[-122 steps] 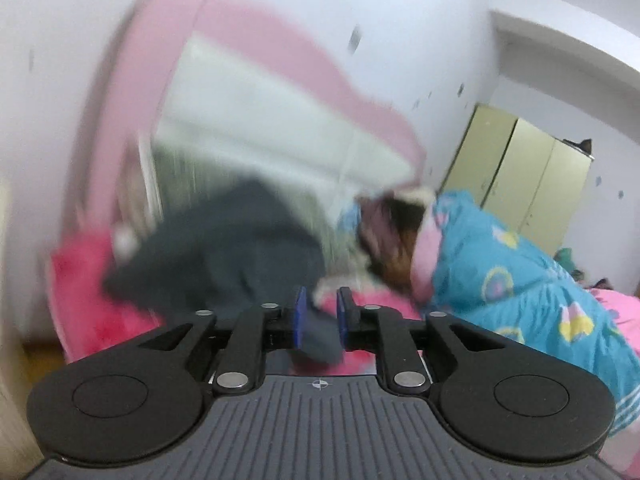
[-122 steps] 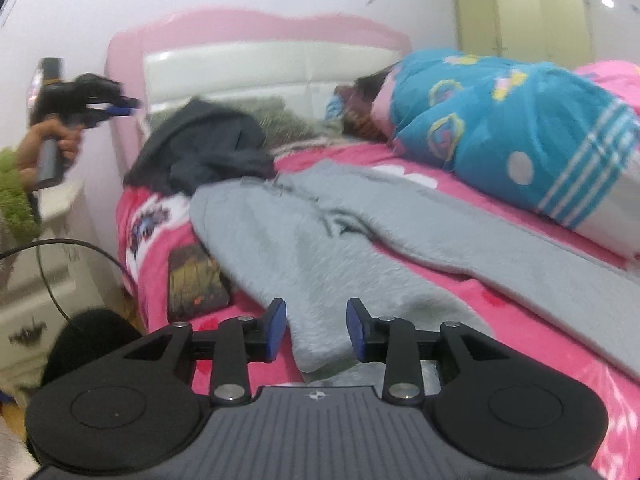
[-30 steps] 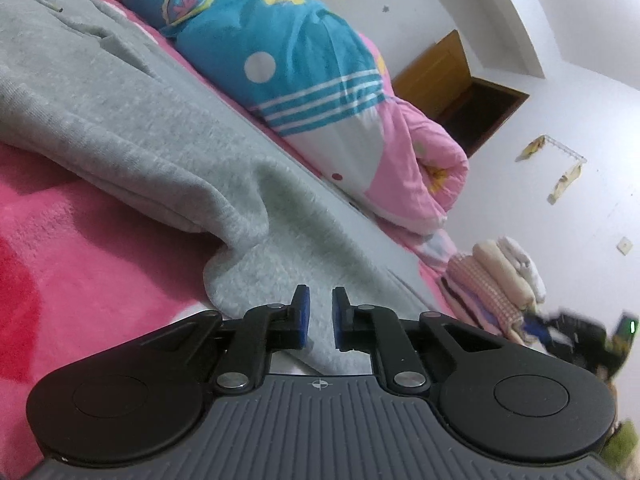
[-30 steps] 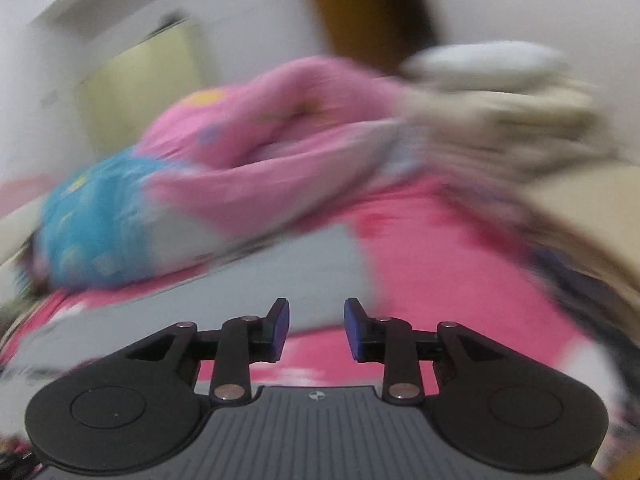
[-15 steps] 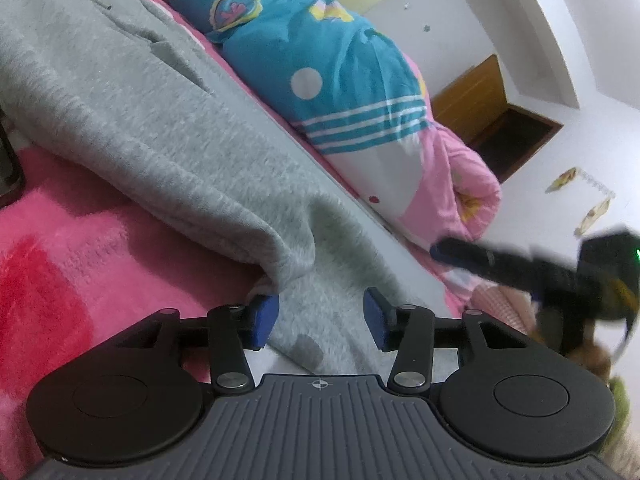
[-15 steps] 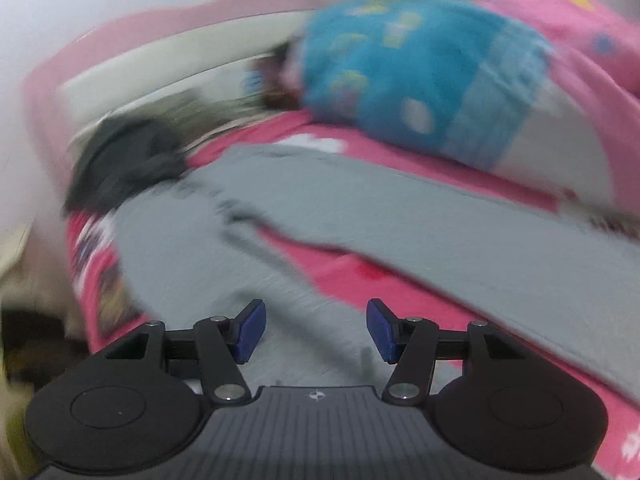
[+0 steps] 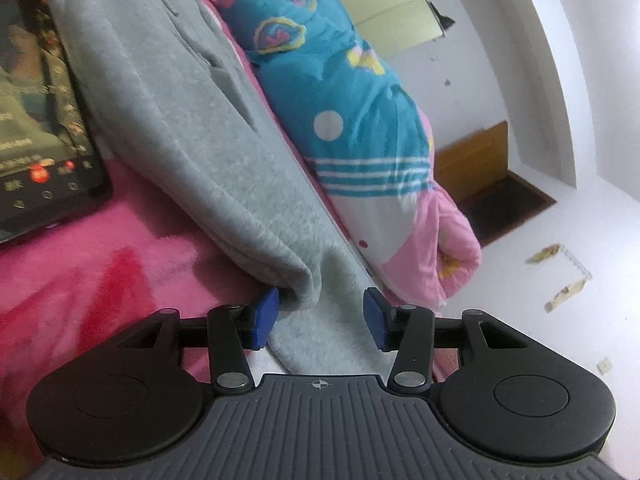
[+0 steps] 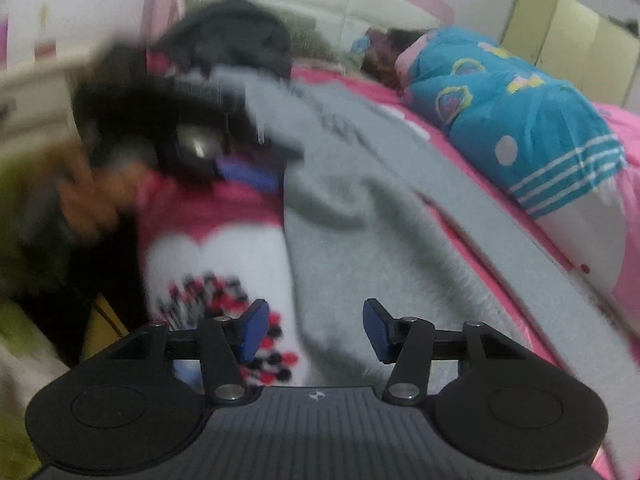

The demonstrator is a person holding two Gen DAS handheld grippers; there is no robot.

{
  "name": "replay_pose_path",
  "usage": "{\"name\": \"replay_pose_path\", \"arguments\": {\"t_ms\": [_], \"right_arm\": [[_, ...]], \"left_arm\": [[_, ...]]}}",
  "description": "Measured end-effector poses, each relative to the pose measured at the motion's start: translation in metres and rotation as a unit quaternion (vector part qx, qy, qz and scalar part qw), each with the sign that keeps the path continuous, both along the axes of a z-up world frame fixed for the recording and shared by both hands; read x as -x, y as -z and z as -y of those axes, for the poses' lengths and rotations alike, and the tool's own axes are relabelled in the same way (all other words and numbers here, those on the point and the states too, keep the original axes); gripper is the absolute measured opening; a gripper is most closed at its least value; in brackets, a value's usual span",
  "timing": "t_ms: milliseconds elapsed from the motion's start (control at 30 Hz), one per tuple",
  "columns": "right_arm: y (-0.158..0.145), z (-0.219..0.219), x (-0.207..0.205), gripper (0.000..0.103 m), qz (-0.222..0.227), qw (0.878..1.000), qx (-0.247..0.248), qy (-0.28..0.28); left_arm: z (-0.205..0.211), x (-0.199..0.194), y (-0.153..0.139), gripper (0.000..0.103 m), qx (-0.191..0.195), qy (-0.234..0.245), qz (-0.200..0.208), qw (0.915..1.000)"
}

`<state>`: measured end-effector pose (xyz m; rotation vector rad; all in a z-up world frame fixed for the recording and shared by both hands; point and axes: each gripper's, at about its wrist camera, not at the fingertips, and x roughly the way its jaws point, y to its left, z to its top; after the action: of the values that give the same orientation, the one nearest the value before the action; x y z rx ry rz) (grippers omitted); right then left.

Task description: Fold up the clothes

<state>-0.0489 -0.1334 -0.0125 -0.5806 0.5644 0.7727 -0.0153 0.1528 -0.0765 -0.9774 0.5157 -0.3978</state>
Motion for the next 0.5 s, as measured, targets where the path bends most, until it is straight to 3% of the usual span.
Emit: {"name": "replay_pose_path", "arguments": {"t_ms": [67, 133, 233, 433, 500], "right_arm": [[0.017, -0.008, 0.001, 0.047, 0.022, 0.999, 0.027, -0.001], [0.03, -0.012, -0.002, 0.036, 0.028, 0.999, 0.037, 0.005], [0.023, -0.003, -0.011, 0.002, 0.011, 0.999, 0.001, 0.036], [-0.012, 0.027, -0.006, 0.002, 0.019, 0.995, -0.058, 0.077], [-0.025, 0.032, 0.005, 0.002, 0.017, 0.995, -0.075, 0.063]], "left_arm": [[-0.001, 0.001, -0.002, 0.046, -0.001, -0.004, -0.004, 1.0], [0.0, -0.002, 0.0, 0.047, -0.002, -0.004, -0.013, 0.9999], [0.0, -0.01, 0.005, 0.05, -0.002, -0.008, -0.029, 0.9995], [0.0, -0.021, 0.008, 0.047, -0.002, -0.024, -0.037, 0.999], [0.001, -0.018, 0.003, 0.034, -0.02, -0.029, -0.031, 0.9989]]}}
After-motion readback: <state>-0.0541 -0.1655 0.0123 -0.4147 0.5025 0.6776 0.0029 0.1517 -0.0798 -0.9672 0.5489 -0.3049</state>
